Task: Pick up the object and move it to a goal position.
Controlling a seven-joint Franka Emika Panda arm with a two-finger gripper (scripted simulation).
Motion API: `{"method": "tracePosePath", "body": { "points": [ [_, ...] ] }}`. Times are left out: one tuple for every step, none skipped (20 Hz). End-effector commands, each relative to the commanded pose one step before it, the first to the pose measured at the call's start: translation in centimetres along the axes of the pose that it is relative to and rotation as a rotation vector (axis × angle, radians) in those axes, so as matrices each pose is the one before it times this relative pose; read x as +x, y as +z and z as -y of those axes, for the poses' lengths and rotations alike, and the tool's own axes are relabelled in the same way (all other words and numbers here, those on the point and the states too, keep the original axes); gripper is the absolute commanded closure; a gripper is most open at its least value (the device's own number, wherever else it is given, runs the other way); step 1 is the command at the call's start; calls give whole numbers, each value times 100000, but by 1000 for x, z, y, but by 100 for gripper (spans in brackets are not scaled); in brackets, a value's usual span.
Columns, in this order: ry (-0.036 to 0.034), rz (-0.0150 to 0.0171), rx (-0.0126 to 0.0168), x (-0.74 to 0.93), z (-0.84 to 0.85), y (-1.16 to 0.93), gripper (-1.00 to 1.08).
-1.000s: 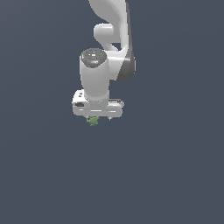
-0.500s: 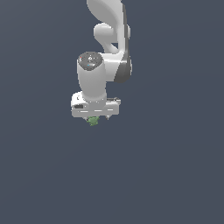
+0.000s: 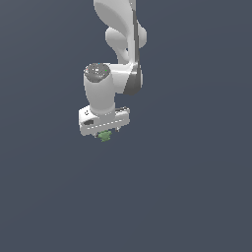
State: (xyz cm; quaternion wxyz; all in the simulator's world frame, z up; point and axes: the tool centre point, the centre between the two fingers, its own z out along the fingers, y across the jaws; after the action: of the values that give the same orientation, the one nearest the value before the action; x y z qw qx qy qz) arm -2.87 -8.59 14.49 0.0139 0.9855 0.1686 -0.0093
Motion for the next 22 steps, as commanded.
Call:
{"method": "tracePosePath", "body": {
  "points": [
    [-5951,-173,191,-585,-148,537,-92],
    [-2319,-67,76,-236,-41,209,-92],
    [-2320,-70,74,-238,-33,208,-92],
    [-2321,-73,73,-239,-25,206,-92],
    [-2321,-76,71,-240,-17,204,-92],
    [-2323,-79,69,-241,-8,202,-92],
    [-2322,-82,67,-242,-1,201,-92],
    [-2324,-85,65,-241,8,199,-92],
    [-2324,-88,63,-242,16,197,-92],
    [-2325,-90,61,-241,24,195,-92],
    [-2325,-93,58,-241,32,194,-92],
    [-2326,-96,56,-240,40,192,-92],
    [-2327,-98,53,-238,49,190,-92],
    [-2327,-101,51,-237,56,188,-92],
    [-2328,-103,48,-235,65,186,-92],
    [-2328,-106,45,-234,72,185,-92],
    [-2329,-108,42,-231,80,183,-92],
    [-2330,-110,39,-229,88,181,-92],
    [-2306,-111,36,-223,95,177,-92],
    [-2198,-108,31,-211,97,167,-92],
    [-2079,-103,27,-197,98,157,-92],
    [-1961,-99,23,-183,98,146,-92]
  ]
}}
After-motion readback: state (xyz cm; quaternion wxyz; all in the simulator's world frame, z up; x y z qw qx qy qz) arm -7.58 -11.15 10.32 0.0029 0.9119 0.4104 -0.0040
